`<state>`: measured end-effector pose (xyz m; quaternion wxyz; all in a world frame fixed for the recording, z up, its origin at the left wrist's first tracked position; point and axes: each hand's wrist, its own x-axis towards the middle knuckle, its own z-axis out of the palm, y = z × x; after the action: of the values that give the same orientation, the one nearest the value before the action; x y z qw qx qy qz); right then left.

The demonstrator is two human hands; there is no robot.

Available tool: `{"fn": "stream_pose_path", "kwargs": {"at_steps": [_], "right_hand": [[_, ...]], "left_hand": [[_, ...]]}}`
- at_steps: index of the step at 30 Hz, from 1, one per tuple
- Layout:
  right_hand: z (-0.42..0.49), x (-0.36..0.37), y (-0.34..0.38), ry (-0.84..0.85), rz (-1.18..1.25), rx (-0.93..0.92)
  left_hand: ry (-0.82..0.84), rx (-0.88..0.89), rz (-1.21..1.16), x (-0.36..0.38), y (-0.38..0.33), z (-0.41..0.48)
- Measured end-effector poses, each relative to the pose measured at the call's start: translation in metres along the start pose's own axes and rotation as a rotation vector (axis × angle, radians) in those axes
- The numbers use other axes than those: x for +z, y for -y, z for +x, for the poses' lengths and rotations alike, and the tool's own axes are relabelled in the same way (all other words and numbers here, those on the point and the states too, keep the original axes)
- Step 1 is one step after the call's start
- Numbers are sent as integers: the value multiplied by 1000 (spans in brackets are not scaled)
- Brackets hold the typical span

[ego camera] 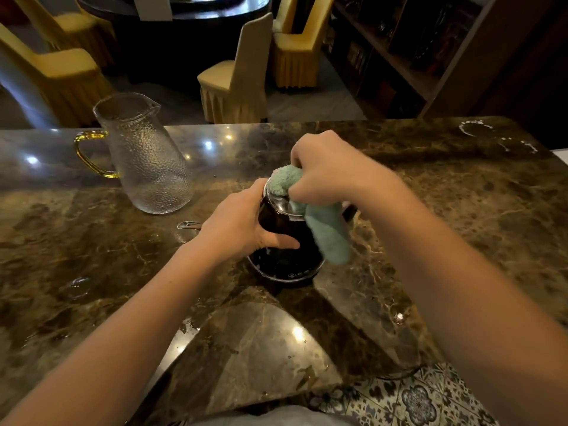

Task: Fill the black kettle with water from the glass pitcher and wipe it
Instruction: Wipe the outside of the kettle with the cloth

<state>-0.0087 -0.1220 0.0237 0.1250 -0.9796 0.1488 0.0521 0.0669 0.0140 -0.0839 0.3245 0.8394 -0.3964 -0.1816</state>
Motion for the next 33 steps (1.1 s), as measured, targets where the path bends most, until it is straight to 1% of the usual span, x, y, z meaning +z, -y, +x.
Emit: {"fn": "stream_pose_path", "kwargs": {"at_steps": [2, 3, 5, 6, 7, 9, 11, 12, 13, 14, 15, 17, 18, 19, 21, 23, 24, 25, 26, 28, 29, 31, 32, 33], "right_hand": [[-7, 15, 11, -131, -29, 115], [-10, 28, 12, -236, -21, 151], [-17, 56, 6, -479, 67, 136], [-18, 68, 1, -546, 141, 107], [-19, 74, -3, -556, 187, 68], [-15, 65, -14, -446, 148, -29], [-13, 37, -26, -205, 105, -109], [-12, 23, -35, -102, 159, -142], [-13, 12, -45, -42, 242, -167], [-13, 8, -55, -55, 370, -186], [-14, 9, -65, -134, 563, -187], [-14, 13, -78, -336, 1118, -168], [-13, 15, -83, -377, 1402, -163], [-13, 15, -84, -381, 1629, -154], [-16, 13, -87, -335, 1930, -121], [-20, 16, -89, -278, 2097, -90], [-24, 19, -89, -246, 2148, -106], [-28, 22, -90, -237, 2193, -119], [-32, 25, -92, -264, 2221, -126], [-42, 29, -91, -368, 2205, -117], [-47, 31, -88, -419, 2159, -109], [-58, 39, -76, -517, 1958, -83], [-61, 48, -66, -549, 1784, -71], [-62, 61, -55, -565, 1553, -50]], "left_hand": [[-8, 2, -6, 2, 0, 0], [-15, 2, -3, 3, 1, 1], [-15, 1, 5, 3, 1, 1], [-12, 1, 5, 3, 1, 1], [-9, -2, 7, 3, 1, 1], [-15, 1, 8, 3, 1, 0], [-21, 11, 10, 2, 0, -1], [-20, 18, 19, 2, 0, -1], [-19, 20, 27, 3, 0, -1], [-18, 15, 28, 3, 1, 0], [-19, 8, 27, 3, 1, -1], [-19, 0, 27, 2, 1, -2], [-18, 3, 26, 3, 2, -2], [-16, 10, 18, 3, 1, -2], [0, 34, -6, 2, 2, -1], [17, 56, -25, 0, 3, -1], [23, 40, -47, -3, 1, -2], [19, 14, -87, -7, -2, -5], [-6, 5, -131, -11, -5, -8], [-99, 65, -156, -21, -15, -12], [-145, 112, -145, -25, -19, -13], [-201, 186, -137, -30, -26, -8], [-217, 200, -138, -31, -30, -3], [-230, 202, -143, -31, -33, 3]]}}
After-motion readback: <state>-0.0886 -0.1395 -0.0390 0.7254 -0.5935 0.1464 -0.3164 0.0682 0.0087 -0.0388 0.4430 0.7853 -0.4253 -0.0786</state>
